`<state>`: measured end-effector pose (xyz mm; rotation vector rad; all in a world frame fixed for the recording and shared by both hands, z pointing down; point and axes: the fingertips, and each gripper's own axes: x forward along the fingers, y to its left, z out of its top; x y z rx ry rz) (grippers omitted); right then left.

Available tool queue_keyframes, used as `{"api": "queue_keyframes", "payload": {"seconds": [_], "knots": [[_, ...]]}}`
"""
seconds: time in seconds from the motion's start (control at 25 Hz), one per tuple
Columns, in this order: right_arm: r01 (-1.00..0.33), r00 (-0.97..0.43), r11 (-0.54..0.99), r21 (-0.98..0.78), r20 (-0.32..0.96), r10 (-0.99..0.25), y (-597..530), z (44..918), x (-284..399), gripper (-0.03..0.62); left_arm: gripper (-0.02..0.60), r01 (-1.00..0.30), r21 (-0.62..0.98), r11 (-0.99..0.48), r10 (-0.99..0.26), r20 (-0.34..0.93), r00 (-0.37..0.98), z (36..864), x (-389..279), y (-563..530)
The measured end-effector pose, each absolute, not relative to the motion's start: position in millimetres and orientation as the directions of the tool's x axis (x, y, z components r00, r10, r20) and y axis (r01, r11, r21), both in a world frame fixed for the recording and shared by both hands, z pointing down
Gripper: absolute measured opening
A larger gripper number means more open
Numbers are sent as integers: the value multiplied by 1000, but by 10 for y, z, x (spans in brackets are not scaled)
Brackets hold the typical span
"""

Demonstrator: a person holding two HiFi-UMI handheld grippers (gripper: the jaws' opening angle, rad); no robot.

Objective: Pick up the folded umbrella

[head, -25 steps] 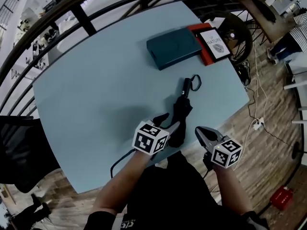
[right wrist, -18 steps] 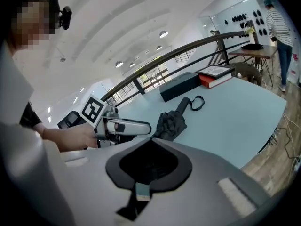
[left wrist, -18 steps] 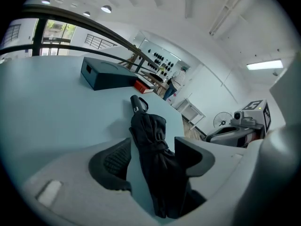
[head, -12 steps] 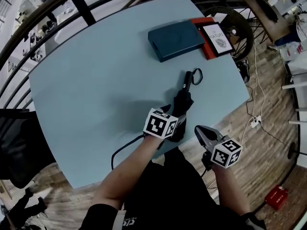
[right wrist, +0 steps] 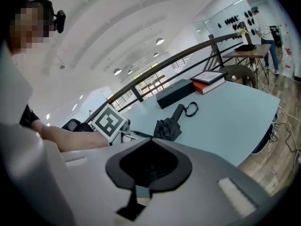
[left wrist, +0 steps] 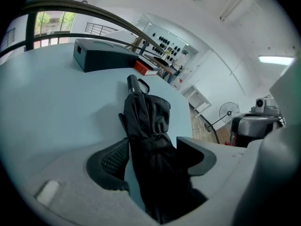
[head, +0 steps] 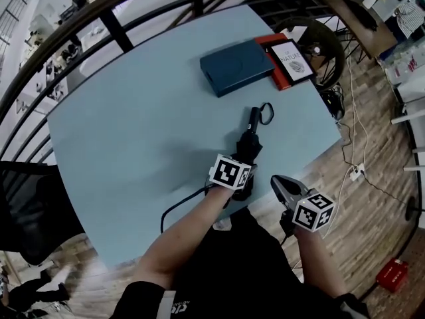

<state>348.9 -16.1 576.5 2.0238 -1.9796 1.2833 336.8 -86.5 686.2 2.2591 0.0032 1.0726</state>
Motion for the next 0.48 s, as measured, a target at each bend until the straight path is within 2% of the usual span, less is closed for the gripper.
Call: {"api": "queue_keyframes", "payload": {"seconds": [0.16,0.24,0.48], "knots": [[-841,-142,-193,-506,550,-823,-150,5726,3510,2,379,-250,474,-844,246,758,604,7013,3415,-825],[-842,-139,-195,-503,552,-822,-126,5716,3522,2,383,-227,417,-880,234,797,556,7036,3453,-789],[-843,-139,-201,-500,562,-815,-118,5697,3476,2,327,-71,293,-954,222,843,490,6997,3450,-704]]}}
